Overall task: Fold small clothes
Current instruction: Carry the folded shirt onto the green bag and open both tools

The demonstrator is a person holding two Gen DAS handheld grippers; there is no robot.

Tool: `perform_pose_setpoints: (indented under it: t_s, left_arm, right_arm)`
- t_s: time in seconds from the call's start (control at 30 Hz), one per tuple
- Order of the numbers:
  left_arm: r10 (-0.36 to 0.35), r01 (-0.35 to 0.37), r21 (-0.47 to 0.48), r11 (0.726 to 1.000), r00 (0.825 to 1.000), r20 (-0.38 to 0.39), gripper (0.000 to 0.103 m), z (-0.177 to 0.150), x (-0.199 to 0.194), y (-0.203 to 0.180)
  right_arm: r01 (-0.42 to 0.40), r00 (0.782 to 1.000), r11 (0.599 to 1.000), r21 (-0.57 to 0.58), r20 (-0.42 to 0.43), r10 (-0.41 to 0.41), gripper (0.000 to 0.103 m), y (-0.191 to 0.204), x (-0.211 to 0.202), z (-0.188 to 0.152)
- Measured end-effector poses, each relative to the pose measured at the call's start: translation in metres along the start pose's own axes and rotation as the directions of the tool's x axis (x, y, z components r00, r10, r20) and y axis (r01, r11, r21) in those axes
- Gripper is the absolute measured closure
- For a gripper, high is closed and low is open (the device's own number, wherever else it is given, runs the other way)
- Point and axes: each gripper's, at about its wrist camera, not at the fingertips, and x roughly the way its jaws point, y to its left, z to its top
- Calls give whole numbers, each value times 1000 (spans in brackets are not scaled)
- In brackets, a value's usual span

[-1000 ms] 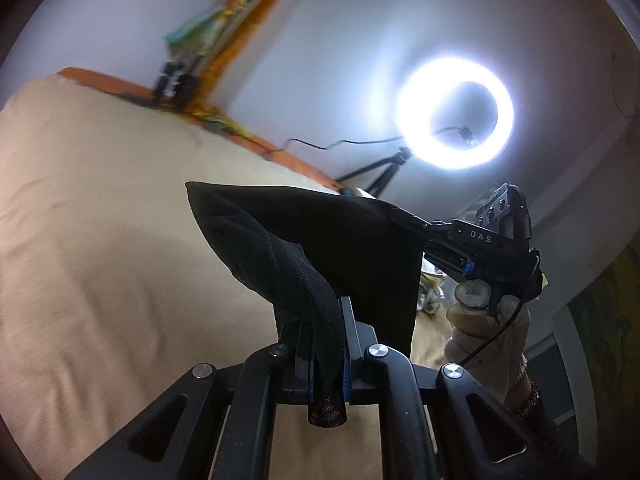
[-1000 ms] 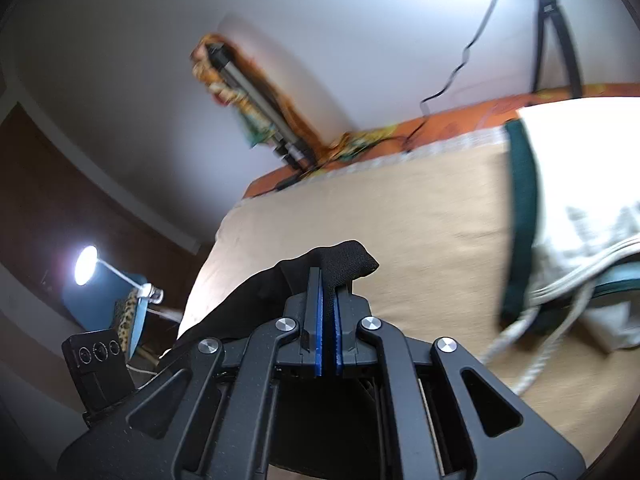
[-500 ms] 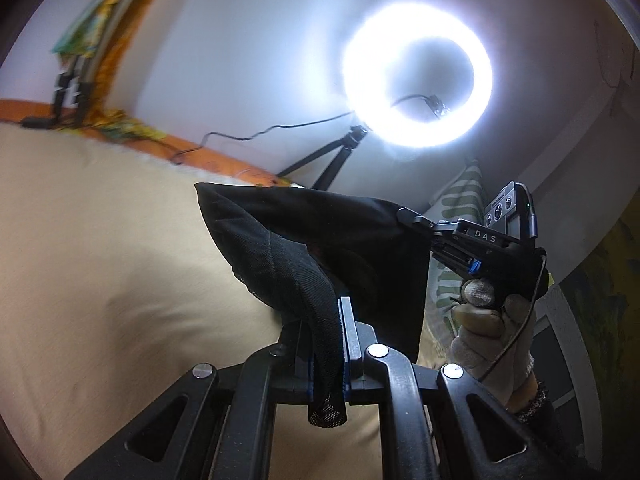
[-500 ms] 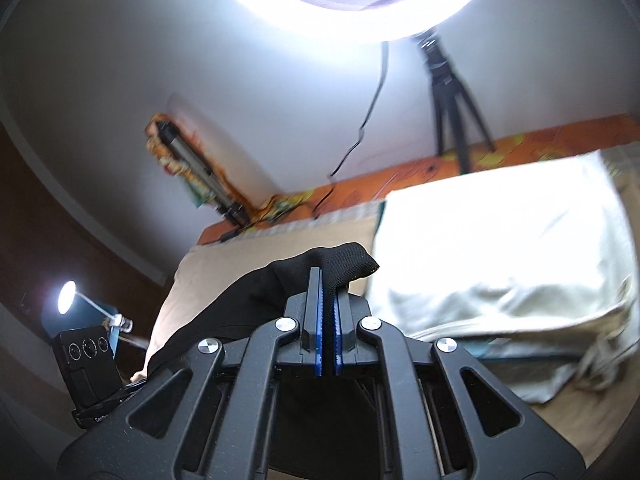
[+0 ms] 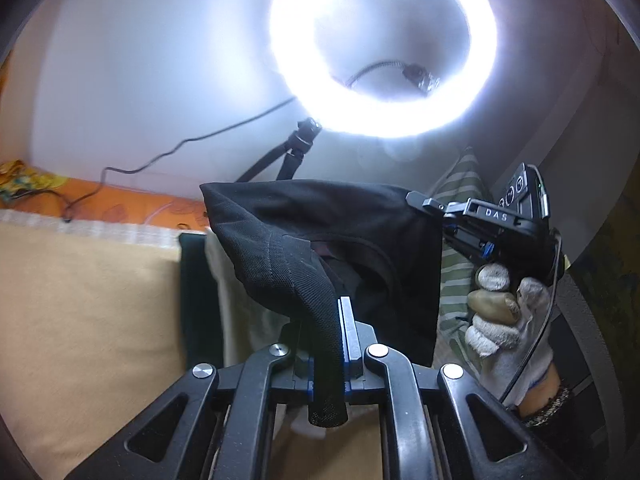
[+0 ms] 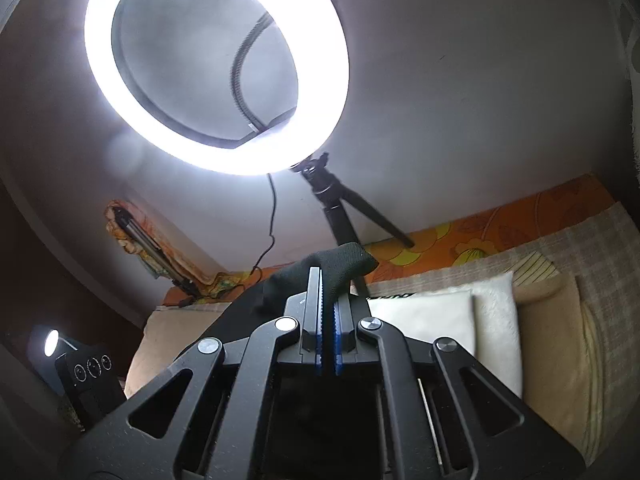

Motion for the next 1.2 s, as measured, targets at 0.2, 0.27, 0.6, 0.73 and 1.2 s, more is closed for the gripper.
perform_pose_setpoints:
  t_s: [0.2,0.27,0.6,0.73,1.2]
  left_arm:
    - [28,-28,6,1000,999,-38,97,-7,40,0]
    - [52,-51,22,998,997,-53,97,-13,47,-1]
    - [90,-87,40,995,991,-96,85,-24,49,-1]
    - [85,-82,30,996,990,-110,80,-28,47,3]
    - [154,-134,112,985,970,-189,70,-64,16,2]
  right_arm:
    - [41,999,999,12,-9,-40,98,-41,13,11]
    - [59,998,998,10,-18,-59,98,-49,22,9]
    - [81,996,991,106,-57,-75,60,-78,6,-26]
    - [87,992,986,142,-102,-73,61,-84,-23,-72]
    - [391,892,920,-29,-232,-387,83,-73,-33,-128]
